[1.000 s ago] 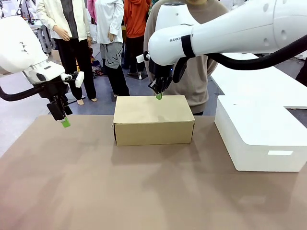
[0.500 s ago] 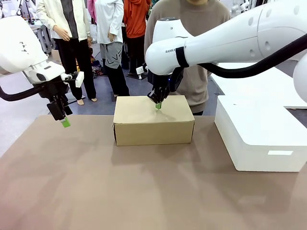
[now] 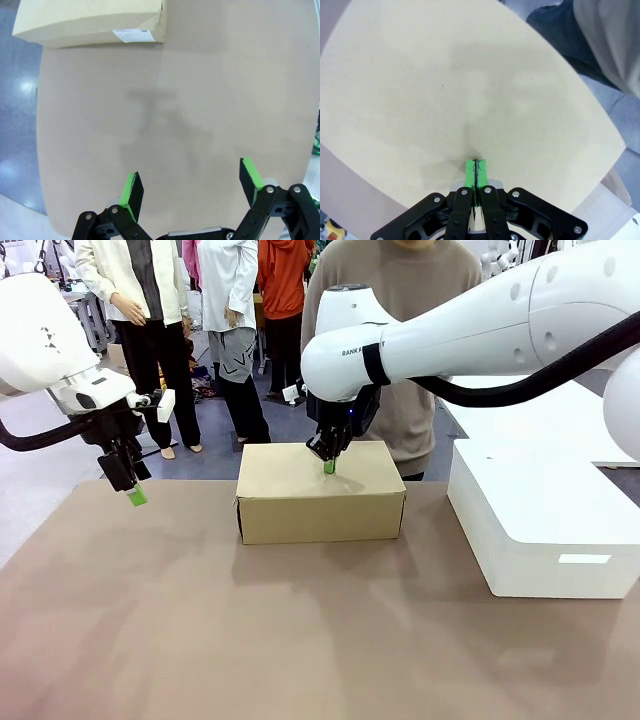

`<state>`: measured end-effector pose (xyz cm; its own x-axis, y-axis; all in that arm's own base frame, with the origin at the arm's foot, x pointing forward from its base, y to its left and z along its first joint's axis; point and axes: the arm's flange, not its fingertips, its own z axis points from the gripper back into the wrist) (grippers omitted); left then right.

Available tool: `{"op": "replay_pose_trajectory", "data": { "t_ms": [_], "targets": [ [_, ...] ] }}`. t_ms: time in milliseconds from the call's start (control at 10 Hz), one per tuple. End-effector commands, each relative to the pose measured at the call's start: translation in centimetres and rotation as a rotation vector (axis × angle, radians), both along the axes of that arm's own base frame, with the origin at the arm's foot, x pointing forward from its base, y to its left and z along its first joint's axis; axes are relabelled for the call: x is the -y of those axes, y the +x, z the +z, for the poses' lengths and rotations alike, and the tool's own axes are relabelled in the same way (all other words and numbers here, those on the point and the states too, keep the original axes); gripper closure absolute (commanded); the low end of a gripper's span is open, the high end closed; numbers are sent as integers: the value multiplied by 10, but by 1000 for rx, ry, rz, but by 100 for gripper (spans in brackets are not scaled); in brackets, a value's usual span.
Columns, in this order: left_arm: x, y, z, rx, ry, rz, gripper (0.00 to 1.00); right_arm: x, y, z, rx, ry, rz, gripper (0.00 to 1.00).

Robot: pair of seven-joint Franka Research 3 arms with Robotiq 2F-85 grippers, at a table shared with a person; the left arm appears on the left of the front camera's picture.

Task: Pack the shoes into the box.
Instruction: Press down on the lid of the Shoes Box.

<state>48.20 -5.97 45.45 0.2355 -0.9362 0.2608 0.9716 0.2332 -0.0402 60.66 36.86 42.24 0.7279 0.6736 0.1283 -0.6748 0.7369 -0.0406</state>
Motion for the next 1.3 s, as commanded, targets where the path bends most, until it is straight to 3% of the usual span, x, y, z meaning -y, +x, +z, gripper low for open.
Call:
{"op": "replay_pose_trajectory", "data": {
  "t_ms": [0, 200, 600, 1100, 1200],
  "targets": [
    [-4, -1, 2, -1, 4, -8, 0, 3, -4, 27, 15, -12, -42, 100],
    [-4, -1, 2, -1, 4, -8, 0, 10, -13, 51, 32, -10, -37, 100],
    [-4, -1, 2, -1, 4, -8, 0, 24, -39, 70, 29, 13, -21, 100],
    [-4, -1, 2, -1, 4, -8, 0, 74, -104, 101, 3, 26, 9, 100],
    [-4, -1, 2, -1, 4, -8, 0, 84, -121, 105, -13, 19, 17, 80]
  ]
}}
